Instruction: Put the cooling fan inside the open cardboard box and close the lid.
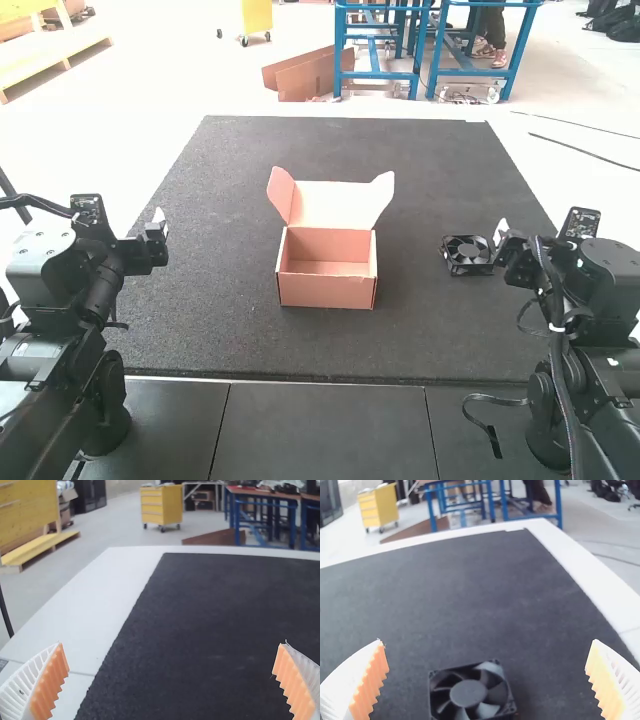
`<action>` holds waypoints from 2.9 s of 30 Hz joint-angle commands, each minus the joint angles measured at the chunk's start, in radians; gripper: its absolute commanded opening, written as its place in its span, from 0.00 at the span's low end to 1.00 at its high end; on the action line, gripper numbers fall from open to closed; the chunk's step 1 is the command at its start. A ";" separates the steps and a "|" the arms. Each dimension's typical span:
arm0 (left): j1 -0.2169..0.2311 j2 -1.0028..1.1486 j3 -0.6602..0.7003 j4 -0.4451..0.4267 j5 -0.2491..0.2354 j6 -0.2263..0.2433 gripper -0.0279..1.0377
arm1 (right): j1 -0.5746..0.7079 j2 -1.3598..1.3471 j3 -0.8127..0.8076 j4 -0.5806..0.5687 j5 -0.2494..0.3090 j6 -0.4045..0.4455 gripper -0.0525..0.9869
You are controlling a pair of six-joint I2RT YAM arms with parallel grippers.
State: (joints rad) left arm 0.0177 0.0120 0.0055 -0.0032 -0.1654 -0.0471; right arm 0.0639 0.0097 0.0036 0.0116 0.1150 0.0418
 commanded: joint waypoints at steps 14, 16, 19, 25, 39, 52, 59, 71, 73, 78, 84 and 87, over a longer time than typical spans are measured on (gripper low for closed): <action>-0.009 -0.014 -0.007 0.058 -0.005 -0.011 0.93 | -0.001 -0.013 -0.004 0.037 -0.018 0.018 0.93; -0.009 -0.012 -0.006 0.083 0.003 -0.010 0.93 | -0.001 -0.013 -0.004 0.050 -0.025 0.018 0.93; -0.009 -0.012 -0.006 0.166 0.015 -0.007 0.93 | -0.007 -0.013 -0.005 0.100 -0.041 0.017 0.93; -0.009 -0.012 0.005 0.238 0.047 0.010 0.93 | -0.009 -0.013 -0.001 0.222 -0.081 -0.042 0.93; -0.009 0.149 0.218 0.223 0.072 0.041 0.93 | -0.010 0.148 0.191 0.241 -0.069 -0.091 0.93; -0.009 0.477 0.577 0.058 0.060 0.004 0.93 | -0.010 0.543 0.639 0.001 0.000 -0.048 0.92; -0.009 0.654 0.755 -0.077 0.079 -0.017 0.93 | -0.010 0.777 0.908 -0.190 -0.002 -0.053 0.92; -0.022 0.790 0.890 -0.264 0.237 -0.056 0.93 | -0.009 1.047 1.147 -0.536 -0.049 -0.140 0.92; -0.035 0.803 0.880 -0.297 0.181 -0.054 0.93 | -0.004 1.075 1.151 -0.573 -0.055 -0.141 0.92; -0.059 0.818 0.849 -0.376 0.121 -0.017 0.93 | -0.030 1.136 1.151 -0.651 -0.051 -0.126 0.92; -0.061 0.824 0.823 -0.469 0.121 0.012 0.93 | -0.082 1.171 1.122 -0.665 -0.054 -0.138 0.92; -0.061 0.824 0.818 -0.498 0.121 0.018 0.93 | -0.092 1.193 1.101 -0.688 -0.054 -0.145 0.92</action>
State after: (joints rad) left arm -0.0357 0.8459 0.8158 -0.4984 -0.0307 -0.0505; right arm -0.0132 1.1881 1.1252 -0.6613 0.0669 -0.0883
